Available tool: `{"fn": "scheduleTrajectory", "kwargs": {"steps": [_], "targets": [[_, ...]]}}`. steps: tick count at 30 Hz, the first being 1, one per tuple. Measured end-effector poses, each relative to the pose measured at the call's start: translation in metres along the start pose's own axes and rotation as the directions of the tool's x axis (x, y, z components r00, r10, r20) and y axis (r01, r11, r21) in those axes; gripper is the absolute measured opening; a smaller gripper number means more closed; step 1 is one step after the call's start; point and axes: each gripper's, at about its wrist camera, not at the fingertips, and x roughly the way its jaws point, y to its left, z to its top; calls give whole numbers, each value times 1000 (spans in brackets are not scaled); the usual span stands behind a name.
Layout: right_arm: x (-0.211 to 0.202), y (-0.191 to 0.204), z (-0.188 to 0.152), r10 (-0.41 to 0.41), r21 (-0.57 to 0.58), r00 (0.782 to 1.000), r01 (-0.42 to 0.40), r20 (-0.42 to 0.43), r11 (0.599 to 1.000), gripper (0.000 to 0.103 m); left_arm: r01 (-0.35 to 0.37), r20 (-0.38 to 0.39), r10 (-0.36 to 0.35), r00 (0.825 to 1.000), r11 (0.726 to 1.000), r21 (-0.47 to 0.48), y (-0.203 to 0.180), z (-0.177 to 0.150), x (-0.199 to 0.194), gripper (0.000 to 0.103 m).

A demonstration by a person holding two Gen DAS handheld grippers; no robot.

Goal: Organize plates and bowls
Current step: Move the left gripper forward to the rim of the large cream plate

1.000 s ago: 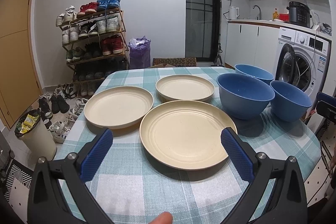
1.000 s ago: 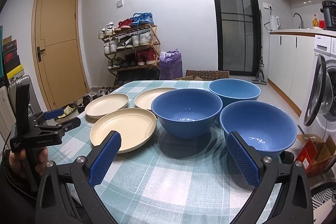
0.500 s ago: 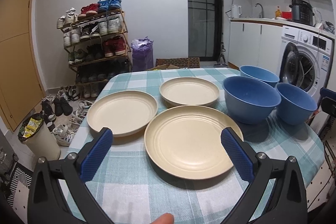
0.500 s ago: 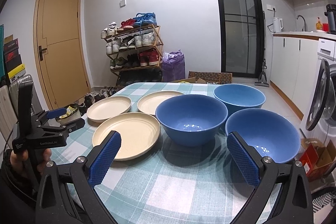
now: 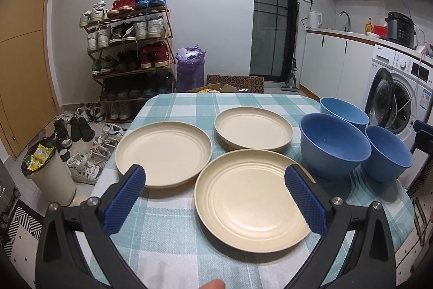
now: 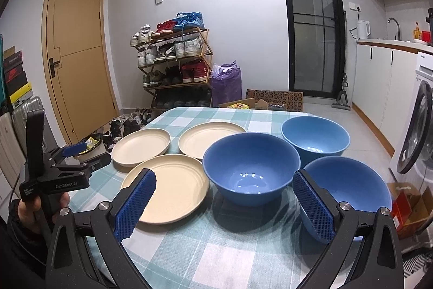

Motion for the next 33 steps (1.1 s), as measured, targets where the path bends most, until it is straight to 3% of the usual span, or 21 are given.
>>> {"fn": "scheduleTrajectory", "kwargs": {"steps": [18, 33], "targets": [[12, 10, 64, 15, -43, 998, -13, 59, 999, 103, -39, -7, 39, 999, 999, -12, 15, 43, 29, 103], [54, -10, 100, 55, 13, 999, -55, -1, 998, 103, -18, -20, 19, 1000, 1000, 25, -7, 70, 59, 103]]}}
